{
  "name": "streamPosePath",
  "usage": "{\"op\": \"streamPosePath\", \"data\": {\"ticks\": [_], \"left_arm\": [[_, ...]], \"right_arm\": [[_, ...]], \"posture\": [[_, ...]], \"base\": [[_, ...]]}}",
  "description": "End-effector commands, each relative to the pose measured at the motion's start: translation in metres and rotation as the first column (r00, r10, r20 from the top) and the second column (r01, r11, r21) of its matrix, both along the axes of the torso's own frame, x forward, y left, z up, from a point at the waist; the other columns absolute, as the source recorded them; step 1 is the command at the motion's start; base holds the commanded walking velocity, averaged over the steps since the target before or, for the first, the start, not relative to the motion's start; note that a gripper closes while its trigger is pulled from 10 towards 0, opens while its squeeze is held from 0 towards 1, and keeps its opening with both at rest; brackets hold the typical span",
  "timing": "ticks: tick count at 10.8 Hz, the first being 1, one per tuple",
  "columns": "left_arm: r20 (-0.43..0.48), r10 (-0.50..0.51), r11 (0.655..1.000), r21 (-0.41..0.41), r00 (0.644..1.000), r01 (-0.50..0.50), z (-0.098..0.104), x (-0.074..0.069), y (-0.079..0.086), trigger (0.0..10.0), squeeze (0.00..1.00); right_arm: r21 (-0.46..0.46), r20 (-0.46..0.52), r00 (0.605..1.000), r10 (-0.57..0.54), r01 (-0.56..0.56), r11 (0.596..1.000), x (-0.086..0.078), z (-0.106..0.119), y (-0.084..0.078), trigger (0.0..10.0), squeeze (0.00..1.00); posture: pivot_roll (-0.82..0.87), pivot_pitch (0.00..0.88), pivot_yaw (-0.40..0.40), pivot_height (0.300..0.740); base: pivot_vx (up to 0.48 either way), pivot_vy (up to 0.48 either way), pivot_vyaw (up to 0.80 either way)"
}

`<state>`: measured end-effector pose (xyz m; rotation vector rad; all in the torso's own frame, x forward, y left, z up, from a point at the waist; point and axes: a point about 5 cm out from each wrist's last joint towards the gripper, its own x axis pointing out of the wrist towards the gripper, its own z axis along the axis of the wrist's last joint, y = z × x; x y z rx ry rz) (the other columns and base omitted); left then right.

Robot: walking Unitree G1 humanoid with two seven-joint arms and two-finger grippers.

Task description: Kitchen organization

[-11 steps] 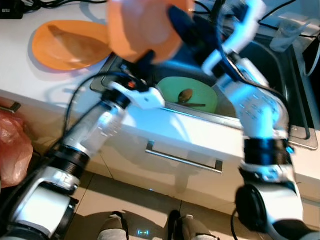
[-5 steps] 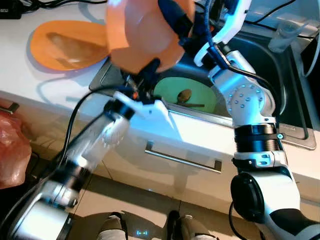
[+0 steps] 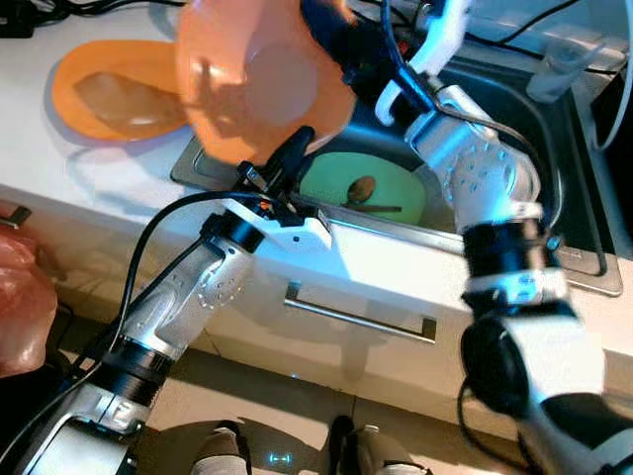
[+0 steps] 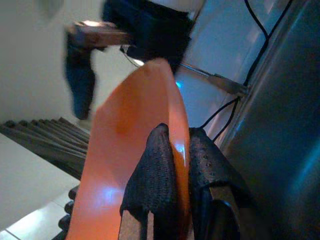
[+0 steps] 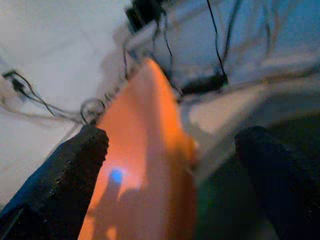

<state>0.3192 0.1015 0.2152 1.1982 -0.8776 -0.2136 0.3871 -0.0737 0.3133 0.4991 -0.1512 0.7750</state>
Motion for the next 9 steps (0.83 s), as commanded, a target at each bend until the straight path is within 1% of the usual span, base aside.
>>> {"op": "streamPosePath", "data": {"ticks": [1,3,4,6,7,8,9], "left_arm": [[-0.085,-0.034,0.996,0.081,0.996,0.041,-0.024,-0.006,-0.009,0.0,0.00],[-0.086,-0.030,0.996,0.086,0.996,0.037,-0.025,-0.006,-0.009,0.0,0.00],[-0.084,-0.028,0.995,0.089,0.996,0.036,-0.025,-0.006,-0.009,0.0,0.00],[-0.082,-0.031,0.995,0.093,0.996,0.039,-0.026,-0.006,-0.009,0.0,0.00],[-0.082,-0.041,0.994,0.101,0.996,0.050,-0.026,-0.008,-0.011,0.0,0.00],[-0.081,-0.044,0.993,0.103,0.996,0.052,-0.026,-0.008,-0.011,0.0,0.00],[-0.082,-0.045,0.993,0.105,0.996,0.053,-0.027,-0.008,-0.011,0.0,0.00]], "right_arm": [[-0.025,-0.058,0.998,0.020,-0.022,0.999,0.004,-0.004,-0.001,10.0,0.00],[-0.118,-0.128,0.991,0.050,-0.065,0.991,0.010,-0.004,-0.008,10.0,0.00],[-0.165,-0.142,0.988,0.068,-0.091,0.982,0.013,0.003,-0.016,10.0,0.00],[-0.212,-0.131,0.989,0.064,-0.091,0.973,0.016,0.007,-0.022,10.0,0.00],[-0.254,-0.145,0.986,0.081,-0.116,0.960,0.017,0.007,-0.026,10.0,0.00],[-0.272,-0.159,0.983,0.098,-0.139,0.952,0.017,0.006,-0.026,10.0,0.00],[-0.297,-0.159,0.981,0.115,-0.159,0.942,0.017,0.006,-0.026,9.7,0.00]], "posture": [[0.03,0.244,-0.115,0.740],[0.03,0.243,-0.118,0.740],[0.02,0.242,-0.121,0.740],[0.02,0.241,-0.120,0.740],[0.02,0.240,-0.120,0.740],[0.03,0.240,-0.118,0.740],[0.03,0.240,-0.118,0.740]], "base": [[0.000,0.000,0.00],[0.000,0.000,0.00],[0.000,0.000,0.00],[0.000,0.000,0.00],[0.000,0.000,0.00],[0.000,0.000,0.00],[0.000,0.000,0.00]]}}
